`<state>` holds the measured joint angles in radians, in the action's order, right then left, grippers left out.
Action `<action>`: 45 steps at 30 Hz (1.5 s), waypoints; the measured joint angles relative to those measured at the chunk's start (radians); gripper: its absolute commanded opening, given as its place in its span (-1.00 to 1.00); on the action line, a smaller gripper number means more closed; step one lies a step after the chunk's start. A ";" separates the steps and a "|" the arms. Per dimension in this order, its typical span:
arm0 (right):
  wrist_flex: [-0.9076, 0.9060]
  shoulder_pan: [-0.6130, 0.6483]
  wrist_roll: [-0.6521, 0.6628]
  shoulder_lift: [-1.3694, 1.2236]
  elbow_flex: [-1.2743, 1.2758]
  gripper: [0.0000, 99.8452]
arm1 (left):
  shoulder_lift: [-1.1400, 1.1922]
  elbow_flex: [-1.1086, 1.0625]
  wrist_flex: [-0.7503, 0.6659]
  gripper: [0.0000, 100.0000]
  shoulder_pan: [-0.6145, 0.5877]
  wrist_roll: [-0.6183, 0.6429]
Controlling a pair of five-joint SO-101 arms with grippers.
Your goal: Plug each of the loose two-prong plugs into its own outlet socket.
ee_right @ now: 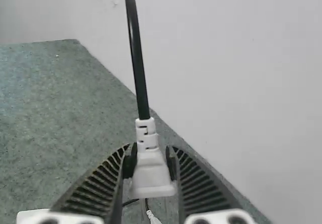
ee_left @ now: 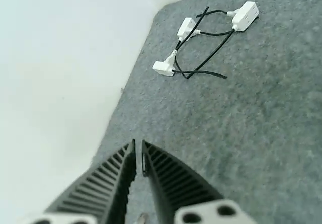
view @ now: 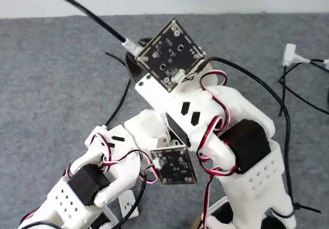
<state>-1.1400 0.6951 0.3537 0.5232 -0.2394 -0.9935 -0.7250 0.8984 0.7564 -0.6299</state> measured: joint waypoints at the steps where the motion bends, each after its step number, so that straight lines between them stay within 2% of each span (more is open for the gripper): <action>1: -0.009 0.000 0.000 0.005 0.000 -0.98 | 0.000 0.000 0.006 -0.97 -0.002 -0.025; 7: -0.106 0.043 0.000 0.072 -0.002 -0.98 | 0.002 -0.002 0.014 -0.97 -0.107 -0.071; 13: -0.161 0.052 0.000 0.109 -0.002 -0.98 | -0.009 0.000 0.014 -0.97 -0.114 -0.081; 19: -0.285 0.058 0.006 0.120 -0.002 -0.98 | 0.003 0.012 0.135 -0.97 0.012 -0.081; 25: -0.315 0.058 0.006 0.141 -0.005 -0.98 | 0.002 0.166 0.293 -0.97 0.126 -0.081; 28: -0.310 0.058 0.005 0.141 -0.020 -0.98 | 0.002 0.236 0.356 -0.83 0.140 -0.081; 33: -0.308 0.060 0.006 0.143 -0.031 -0.98 | 0.002 0.296 0.456 -0.35 0.141 -0.081; 41: -0.313 0.058 0.006 0.143 -0.031 -0.98 | 0.002 0.310 0.532 -0.34 0.141 -0.084; 45: -0.348 0.072 0.006 0.143 -0.031 -0.98 | 0.002 0.310 0.578 -0.34 0.140 -0.143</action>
<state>-1.4883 0.7672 0.3598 0.6659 -0.2700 -0.9920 -0.4150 1.4768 0.8961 -0.7725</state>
